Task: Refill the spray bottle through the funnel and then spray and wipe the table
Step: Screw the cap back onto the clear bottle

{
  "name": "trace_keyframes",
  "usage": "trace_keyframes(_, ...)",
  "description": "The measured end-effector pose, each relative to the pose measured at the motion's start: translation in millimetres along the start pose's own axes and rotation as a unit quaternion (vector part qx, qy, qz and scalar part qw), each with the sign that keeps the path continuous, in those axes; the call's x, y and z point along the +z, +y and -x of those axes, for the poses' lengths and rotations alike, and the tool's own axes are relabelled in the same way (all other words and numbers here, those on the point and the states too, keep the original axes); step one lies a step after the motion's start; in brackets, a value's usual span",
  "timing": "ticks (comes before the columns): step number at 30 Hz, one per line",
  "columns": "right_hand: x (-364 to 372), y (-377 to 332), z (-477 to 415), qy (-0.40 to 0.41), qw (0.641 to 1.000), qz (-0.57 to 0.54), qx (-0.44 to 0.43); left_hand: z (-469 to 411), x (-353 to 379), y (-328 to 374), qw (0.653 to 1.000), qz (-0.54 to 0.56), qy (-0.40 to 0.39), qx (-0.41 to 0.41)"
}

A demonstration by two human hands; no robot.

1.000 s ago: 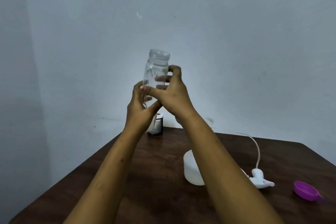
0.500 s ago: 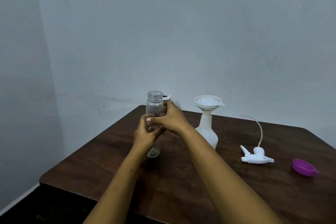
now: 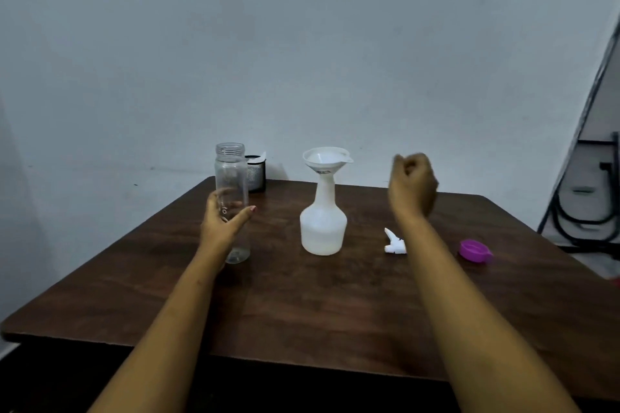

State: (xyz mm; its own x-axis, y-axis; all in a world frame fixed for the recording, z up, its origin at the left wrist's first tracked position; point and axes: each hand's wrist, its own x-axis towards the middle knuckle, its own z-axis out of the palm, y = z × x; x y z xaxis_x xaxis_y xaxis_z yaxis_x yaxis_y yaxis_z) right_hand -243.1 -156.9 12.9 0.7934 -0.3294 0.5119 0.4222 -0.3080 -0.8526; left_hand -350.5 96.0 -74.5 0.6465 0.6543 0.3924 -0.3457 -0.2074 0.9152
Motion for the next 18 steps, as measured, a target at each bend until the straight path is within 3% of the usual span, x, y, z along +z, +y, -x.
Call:
trace_keyframes(2,-16.2,40.1,-21.1,-0.001,0.984,0.175,0.034,-0.9,1.4,-0.9,1.000,0.003,0.004,0.005)
trace_keyframes(6,-41.4,96.4,-38.9,-0.082,0.889,0.430,0.132,-0.4,3.3,-1.5,1.000,0.013,0.006,0.005)
trace_keyframes(10,-48.3,113.1,-35.8,-0.174,0.837,0.467,0.228,-2.9,3.1,-5.3,1.000,0.008,0.009,0.008)
trace_keyframes(18,-35.1,103.6,-31.9,-0.190,0.836,0.461,0.228,-3.6,6.2,-4.6,1.000,-0.002,0.014,0.018)
